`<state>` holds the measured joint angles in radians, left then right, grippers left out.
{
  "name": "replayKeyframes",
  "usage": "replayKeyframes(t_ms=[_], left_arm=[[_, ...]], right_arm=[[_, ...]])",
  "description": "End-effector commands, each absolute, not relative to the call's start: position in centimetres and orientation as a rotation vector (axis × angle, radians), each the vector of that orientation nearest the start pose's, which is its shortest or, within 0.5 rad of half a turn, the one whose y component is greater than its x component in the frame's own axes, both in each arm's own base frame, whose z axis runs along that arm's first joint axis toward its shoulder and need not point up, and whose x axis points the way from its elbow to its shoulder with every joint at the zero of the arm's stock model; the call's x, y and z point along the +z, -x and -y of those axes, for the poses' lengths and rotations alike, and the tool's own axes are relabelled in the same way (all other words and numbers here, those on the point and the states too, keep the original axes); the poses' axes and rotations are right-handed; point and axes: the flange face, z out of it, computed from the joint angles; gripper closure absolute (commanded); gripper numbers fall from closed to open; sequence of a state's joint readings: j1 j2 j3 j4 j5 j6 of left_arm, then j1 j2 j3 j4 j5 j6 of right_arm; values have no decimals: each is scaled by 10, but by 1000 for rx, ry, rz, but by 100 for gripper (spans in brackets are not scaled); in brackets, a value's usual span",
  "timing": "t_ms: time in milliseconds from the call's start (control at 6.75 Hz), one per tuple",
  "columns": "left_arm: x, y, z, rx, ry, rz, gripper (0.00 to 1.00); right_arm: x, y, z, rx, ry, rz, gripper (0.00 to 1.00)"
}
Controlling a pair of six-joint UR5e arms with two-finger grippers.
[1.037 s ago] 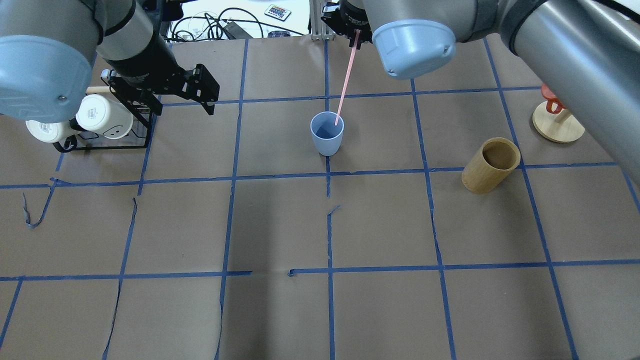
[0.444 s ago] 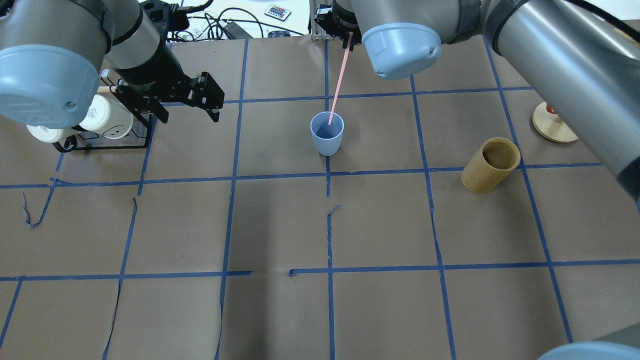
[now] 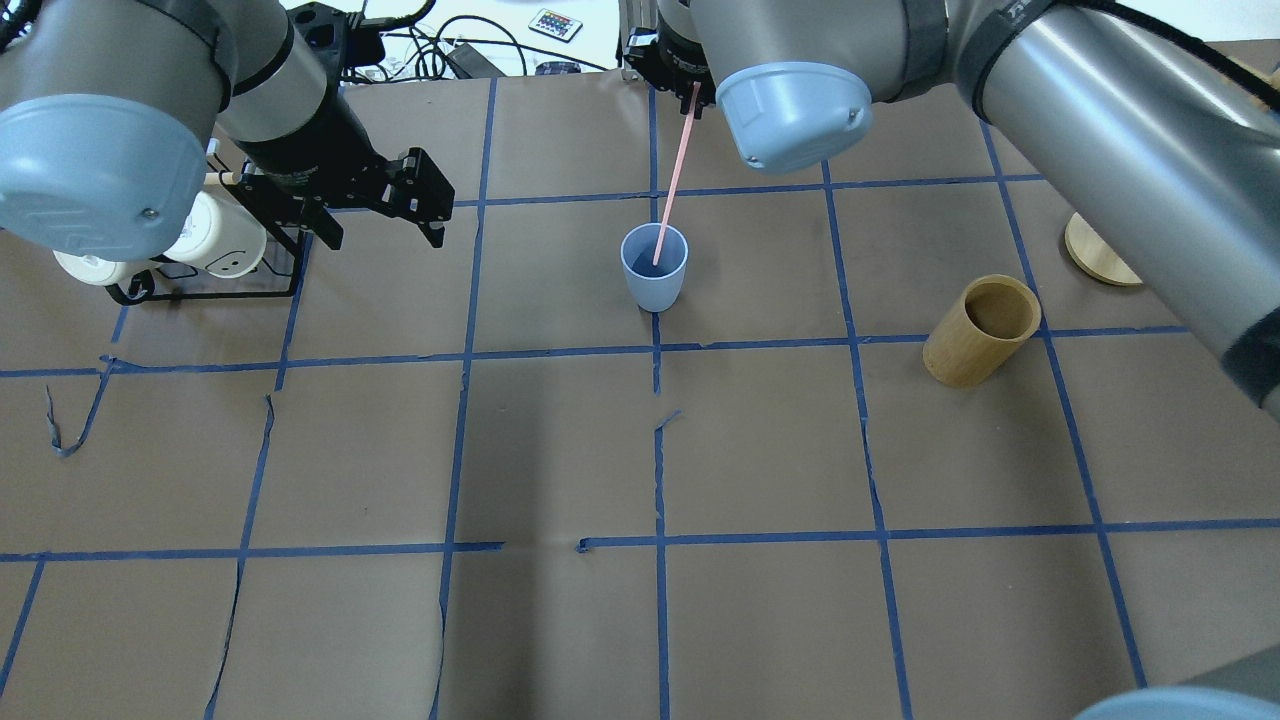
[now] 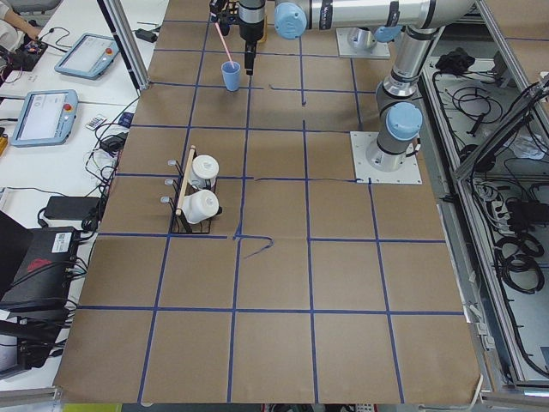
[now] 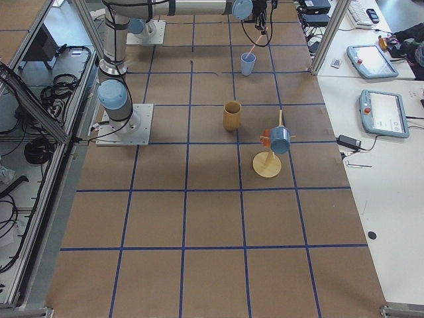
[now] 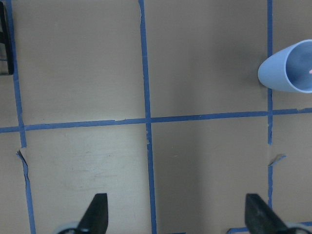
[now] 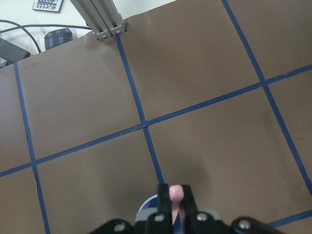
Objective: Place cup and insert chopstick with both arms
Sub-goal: 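Lower the pink chopstick into the blue cup with the right gripper, then open the right gripper and raise it away from the chopstick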
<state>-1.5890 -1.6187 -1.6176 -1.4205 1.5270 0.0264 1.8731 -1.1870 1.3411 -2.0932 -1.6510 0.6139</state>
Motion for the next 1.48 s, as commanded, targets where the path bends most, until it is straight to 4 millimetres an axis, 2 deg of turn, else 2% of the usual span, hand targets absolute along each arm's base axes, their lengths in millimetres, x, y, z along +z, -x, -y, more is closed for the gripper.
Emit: replayKeyframes(t_ms=[0,148,296,444,593,741,889,1037,1185,1333], left_arm=[[453,149,514,-79,-71,-3192,0],[454,149,514,-83,-71,-3192,0],[456,148,512,-88,-77,-3182,0],[455,146,514,-86,-80,-3180,0],[455,147,512,-86,-82,-3179,0],[455,147,515,-86,-75,-3181,0],[452,148,514,-76,-75,-3181,0],[455,148,515,-85,-73,-3181,0],[454,148,513,-83,-68,-3184,0],[456,148,514,-88,-68,-3181,0]], right_arm=[[433,-323,608,-547,-487,-2973,80],[431,-323,608,-544,-487,-2976,42],[432,-323,608,-548,-488,-2976,25],[433,-322,607,-549,-477,-2981,2],[435,-317,605,-552,-440,-3030,0],[442,-299,599,-465,-380,-3105,0],[464,-260,589,-376,-263,-3166,0],[471,-207,588,-200,-223,-3188,0],[486,-174,578,-114,19,-3188,0],[493,-159,568,-41,135,-3193,0]])
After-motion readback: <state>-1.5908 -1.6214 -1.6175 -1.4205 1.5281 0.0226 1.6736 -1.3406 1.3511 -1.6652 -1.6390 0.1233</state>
